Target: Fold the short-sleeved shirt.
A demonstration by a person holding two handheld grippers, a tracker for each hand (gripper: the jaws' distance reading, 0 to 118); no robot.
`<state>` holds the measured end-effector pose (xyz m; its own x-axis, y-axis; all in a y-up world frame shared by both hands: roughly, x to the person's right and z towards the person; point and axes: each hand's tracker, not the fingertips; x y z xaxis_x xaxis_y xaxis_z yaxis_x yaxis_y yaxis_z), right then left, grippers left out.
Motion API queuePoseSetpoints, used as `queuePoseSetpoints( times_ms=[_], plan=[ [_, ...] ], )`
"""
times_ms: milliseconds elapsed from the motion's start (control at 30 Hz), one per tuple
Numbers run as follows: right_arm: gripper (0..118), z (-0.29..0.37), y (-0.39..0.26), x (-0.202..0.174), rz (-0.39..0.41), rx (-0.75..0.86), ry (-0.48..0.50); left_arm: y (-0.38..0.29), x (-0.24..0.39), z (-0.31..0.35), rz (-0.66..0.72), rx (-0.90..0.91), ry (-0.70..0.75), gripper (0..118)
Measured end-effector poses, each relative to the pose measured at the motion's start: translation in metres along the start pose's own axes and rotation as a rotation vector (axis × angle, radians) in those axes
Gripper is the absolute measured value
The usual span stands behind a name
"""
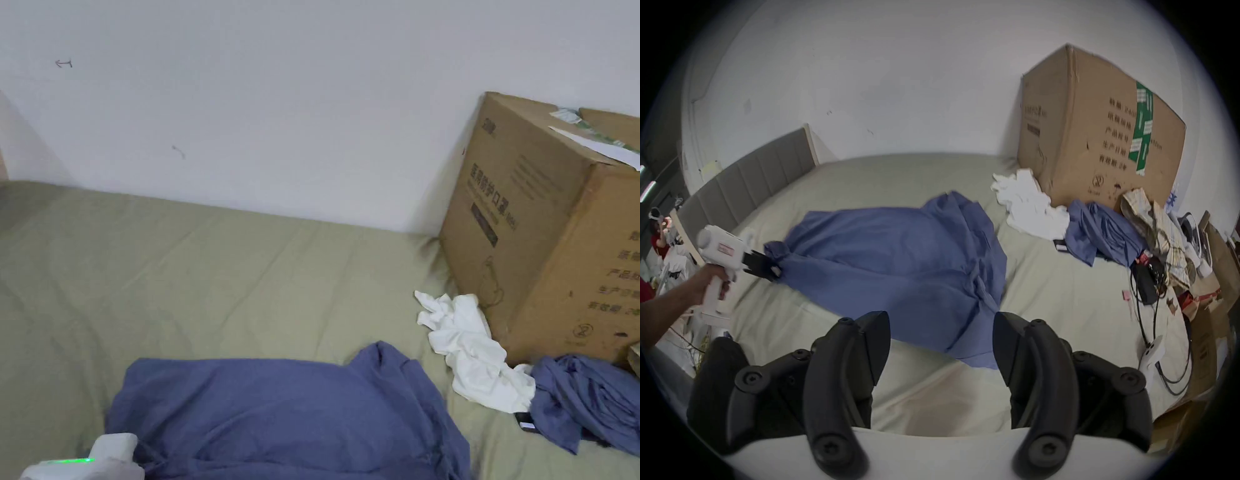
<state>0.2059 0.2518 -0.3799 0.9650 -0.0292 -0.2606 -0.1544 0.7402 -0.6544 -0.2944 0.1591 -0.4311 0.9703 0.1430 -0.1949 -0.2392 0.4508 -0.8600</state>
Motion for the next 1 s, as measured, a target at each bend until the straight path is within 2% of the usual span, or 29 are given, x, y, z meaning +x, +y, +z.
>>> queuePoseSetpoints(
  times_ms=[67, 167, 267, 300, 367, 400, 433, 467, 500, 567, 633, 667, 700, 767, 800, 933, 1000],
  plan=[
    [77, -0.021, -0.005, 0.004, 0.005, -0.02, -0.015, -0.001, 0.004, 0.003, -0.04, 0.003, 0.017, 12],
    [92, -0.067, -0.013, 0.01, -0.006, -0.132, -0.001, -0.003, 0.003, 0.01, -0.015, 0.011, -0.003, 12],
    [94, -0.119, -0.02, 0.013, -0.03, -0.225, -0.029, -0.003, 0.0, 0.008, 0.002, 0.006, -0.011, 12],
    [91, -0.134, -0.024, 0.013, -0.045, -0.245, -0.032, -0.003, 0.0, 0.007, 0.006, 0.003, -0.012, 12],
    [76, -0.159, -0.03, 0.016, -0.07, -0.324, -0.024, -0.004, 0.001, 0.003, 0.009, -0.003, -0.01, 12],
    [68, -0.163, -0.033, 0.017, -0.065, -0.308, -0.039, -0.003, 0.001, 0.0, 0.005, -0.01, -0.009, 12],
    [47, -0.159, -0.033, 0.015, -0.077, -0.281, -0.047, -0.004, 0.002, -0.001, 0.003, -0.009, -0.005, 12],
    [21, -0.155, -0.029, 0.013, -0.089, -0.271, -0.049, -0.004, 0.002, -0.002, -0.001, -0.012, -0.004, 12],
    [14, -0.15, -0.023, 0.013, -0.082, -0.246, -0.038, -0.003, 0.002, -0.002, -0.005, -0.013, -0.002, 12],
    [13, -0.142, -0.021, 0.01, -0.072, -0.25, -0.011, -0.002, 0.004, -0.001, -0.011, -0.014, 0.005, 12],
    [13, -0.139, -0.023, 0.01, -0.028, -0.263, 0.012, -0.003, 0.007, 0.001, -0.028, -0.013, 0.015, 12],
    [13, -0.137, -0.024, 0.011, -0.036, -0.265, 0.017, -0.003, 0.007, 0.002, -0.037, -0.013, 0.018, 12],
    [13, -0.134, -0.025, 0.013, -0.054, -0.268, 0.032, -0.004, 0.006, 0.003, -0.044, -0.013, 0.02, 12],
    [13, -0.124, -0.025, 0.019, -0.15, -0.247, 0.084, -0.009, 0.004, 0.007, -0.051, -0.012, 0.022, 12],
    [13, -0.118, -0.025, 0.021, -0.164, -0.242, 0.098, -0.01, 0.003, 0.011, -0.052, -0.02, 0.016, 12],
    [13, -0.097, -0.028, 0.017, -0.124, -0.255, 0.136, -0.014, 0.002, 0.026, -0.055, -0.026, 0.003, 12],
    [13, -0.085, -0.031, 0.012, -0.065, -0.254, 0.143, -0.019, 0.003, 0.035, -0.092, -0.022, 0.007, 12]
  ],
)
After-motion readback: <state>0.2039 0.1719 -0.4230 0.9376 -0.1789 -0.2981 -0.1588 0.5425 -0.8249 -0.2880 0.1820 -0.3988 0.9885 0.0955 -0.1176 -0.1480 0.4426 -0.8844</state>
